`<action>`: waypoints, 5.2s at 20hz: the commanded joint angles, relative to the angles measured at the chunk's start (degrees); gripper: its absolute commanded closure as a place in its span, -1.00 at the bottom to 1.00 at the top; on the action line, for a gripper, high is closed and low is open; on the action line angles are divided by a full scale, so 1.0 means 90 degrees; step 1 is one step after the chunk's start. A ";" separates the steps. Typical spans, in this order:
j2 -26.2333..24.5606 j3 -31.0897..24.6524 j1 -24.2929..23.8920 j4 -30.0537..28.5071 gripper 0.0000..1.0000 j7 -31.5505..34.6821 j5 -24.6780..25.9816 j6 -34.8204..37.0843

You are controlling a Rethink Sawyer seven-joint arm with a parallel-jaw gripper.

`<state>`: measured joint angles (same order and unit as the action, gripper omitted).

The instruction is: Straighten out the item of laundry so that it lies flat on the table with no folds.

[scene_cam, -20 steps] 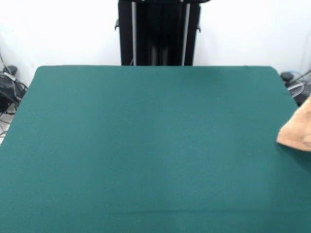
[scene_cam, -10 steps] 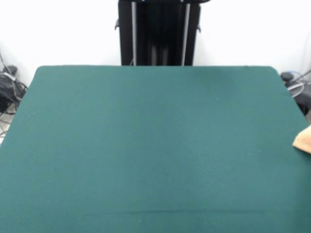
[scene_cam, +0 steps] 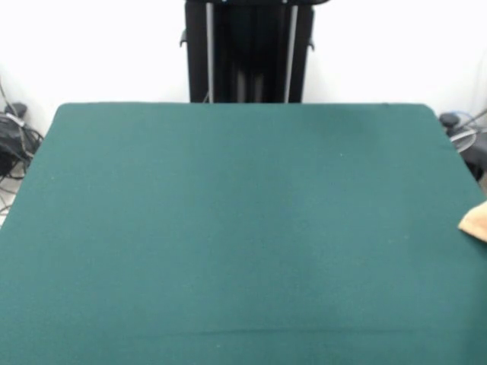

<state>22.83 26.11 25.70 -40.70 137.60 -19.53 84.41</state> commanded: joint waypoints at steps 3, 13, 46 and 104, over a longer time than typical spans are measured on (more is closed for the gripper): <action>-0.0060 -0.0138 0.0090 0.0037 1.00 0.2247 -0.0213 0.0694; 0.0303 -0.0203 0.0025 -0.0597 1.00 0.1973 -0.0138 0.0431; 0.1012 -0.0347 -0.0083 -0.2188 1.00 0.1050 0.0038 -0.0683; 0.2957 -0.3212 -0.2954 -0.6525 1.00 -0.1708 0.0736 -0.4597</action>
<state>47.99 6.61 3.33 -88.94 139.75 -15.82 47.42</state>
